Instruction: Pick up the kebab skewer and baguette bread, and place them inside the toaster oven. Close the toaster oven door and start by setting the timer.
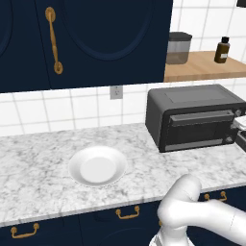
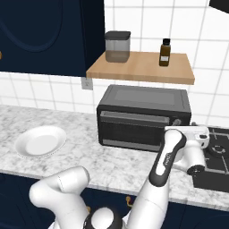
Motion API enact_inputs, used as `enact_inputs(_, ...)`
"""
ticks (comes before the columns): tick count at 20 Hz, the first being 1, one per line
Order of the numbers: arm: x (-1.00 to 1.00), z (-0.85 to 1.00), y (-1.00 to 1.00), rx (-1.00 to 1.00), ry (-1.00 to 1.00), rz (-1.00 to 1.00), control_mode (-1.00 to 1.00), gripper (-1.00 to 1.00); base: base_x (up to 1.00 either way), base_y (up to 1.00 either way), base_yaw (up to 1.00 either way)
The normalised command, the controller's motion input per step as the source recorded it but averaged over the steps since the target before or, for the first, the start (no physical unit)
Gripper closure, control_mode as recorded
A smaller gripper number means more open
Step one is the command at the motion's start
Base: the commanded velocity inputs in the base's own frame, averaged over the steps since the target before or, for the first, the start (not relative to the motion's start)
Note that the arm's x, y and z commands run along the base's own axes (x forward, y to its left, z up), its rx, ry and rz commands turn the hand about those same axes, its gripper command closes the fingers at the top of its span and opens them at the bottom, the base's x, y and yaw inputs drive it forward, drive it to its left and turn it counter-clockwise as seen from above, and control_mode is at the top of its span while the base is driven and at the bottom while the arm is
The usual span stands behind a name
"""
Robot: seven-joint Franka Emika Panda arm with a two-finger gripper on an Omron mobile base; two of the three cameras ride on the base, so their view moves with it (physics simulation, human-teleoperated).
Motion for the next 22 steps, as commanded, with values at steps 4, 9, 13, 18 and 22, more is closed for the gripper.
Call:
enact_inputs(4, 0.13, 0.0, 0.21, -0.06, -0.02, -0.19, -1.0, -1.0, 0.0, 0.0, 0.0)
enact_inputs(9, 0.25, 0.0, 0.01, -0.02, 0.0, -0.17, -1.0, -1.0, 0.0, 0.0, 0.0)
enact_inputs(13, 0.18, 0.0, -0.15, -0.01, 0.0, -0.12, -1.0, -1.0, 0.0, 0.0, 0.0)
enact_inputs(18, 0.05, 0.07, -0.15, 0.0, 0.0, -0.08, -1.0, -1.0, 0.0, 0.0, 0.0)
enact_inputs(22, 0.0, 0.16, -0.24, 0.0, 0.0, -0.03, -1.0, -1.0, 0.0, 0.0, 0.0)
